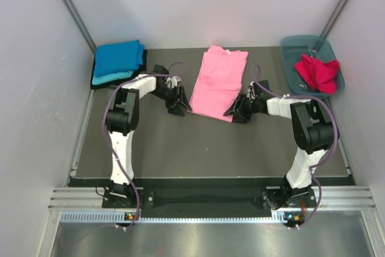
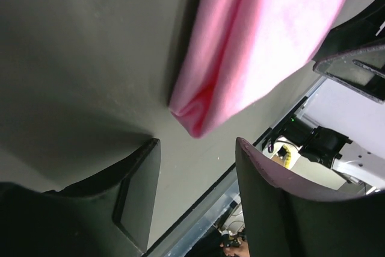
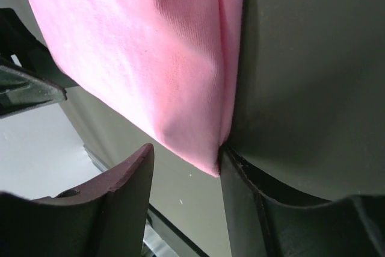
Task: Fold and stack the t-shirts
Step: Fold the tshirt
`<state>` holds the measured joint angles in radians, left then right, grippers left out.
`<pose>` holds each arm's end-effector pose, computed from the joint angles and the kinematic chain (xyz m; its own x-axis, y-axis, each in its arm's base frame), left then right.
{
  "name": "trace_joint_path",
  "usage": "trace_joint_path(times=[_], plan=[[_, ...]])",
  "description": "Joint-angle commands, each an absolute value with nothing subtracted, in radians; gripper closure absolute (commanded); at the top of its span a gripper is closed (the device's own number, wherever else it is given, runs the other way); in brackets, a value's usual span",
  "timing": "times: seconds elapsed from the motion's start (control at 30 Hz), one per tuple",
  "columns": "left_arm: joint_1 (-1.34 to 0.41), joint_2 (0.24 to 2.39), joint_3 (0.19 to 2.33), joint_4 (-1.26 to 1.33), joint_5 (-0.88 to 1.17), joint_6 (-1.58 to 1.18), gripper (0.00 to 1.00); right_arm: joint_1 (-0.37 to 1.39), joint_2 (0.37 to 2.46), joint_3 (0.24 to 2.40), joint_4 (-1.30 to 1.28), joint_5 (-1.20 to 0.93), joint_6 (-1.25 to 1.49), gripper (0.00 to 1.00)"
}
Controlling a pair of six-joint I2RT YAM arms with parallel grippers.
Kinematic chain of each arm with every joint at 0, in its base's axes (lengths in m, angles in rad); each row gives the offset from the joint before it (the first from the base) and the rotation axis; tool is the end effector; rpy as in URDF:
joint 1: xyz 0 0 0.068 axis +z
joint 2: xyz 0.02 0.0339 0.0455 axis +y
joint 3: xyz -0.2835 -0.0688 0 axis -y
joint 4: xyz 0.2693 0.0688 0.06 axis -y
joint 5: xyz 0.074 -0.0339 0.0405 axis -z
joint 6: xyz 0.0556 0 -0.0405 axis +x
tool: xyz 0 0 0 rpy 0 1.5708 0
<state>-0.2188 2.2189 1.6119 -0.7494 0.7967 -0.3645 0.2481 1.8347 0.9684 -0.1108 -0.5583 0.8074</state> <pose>0.4507 -0.1410 0.1249 -0.9982 -0.0333 0.0503 -0.0595 0.6823 -0.7286 0.3629 0.1223 0.1204 -0.9136 0.4007 -0.0695 0.2379 0.6652 0.7078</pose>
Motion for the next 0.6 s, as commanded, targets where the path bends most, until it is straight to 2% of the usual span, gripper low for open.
trace_joint_path(times=[0.0,0.23,0.57], plan=[[-0.219,2.244,1.666,-0.710,0.813,-0.382,0.43,0.264,1.862,0.999,-0.112,-0.523,0.804,0.52],[-0.219,2.289,1.703,-0.695,0.804,-0.391,0.49,0.262,1.829,0.956,-0.183,-0.514,0.765,0.52],[-0.221,2.310,1.709,-0.680,0.813,-0.400,0.65,0.259,1.792,0.928,-0.228,-0.512,0.733,0.52]])
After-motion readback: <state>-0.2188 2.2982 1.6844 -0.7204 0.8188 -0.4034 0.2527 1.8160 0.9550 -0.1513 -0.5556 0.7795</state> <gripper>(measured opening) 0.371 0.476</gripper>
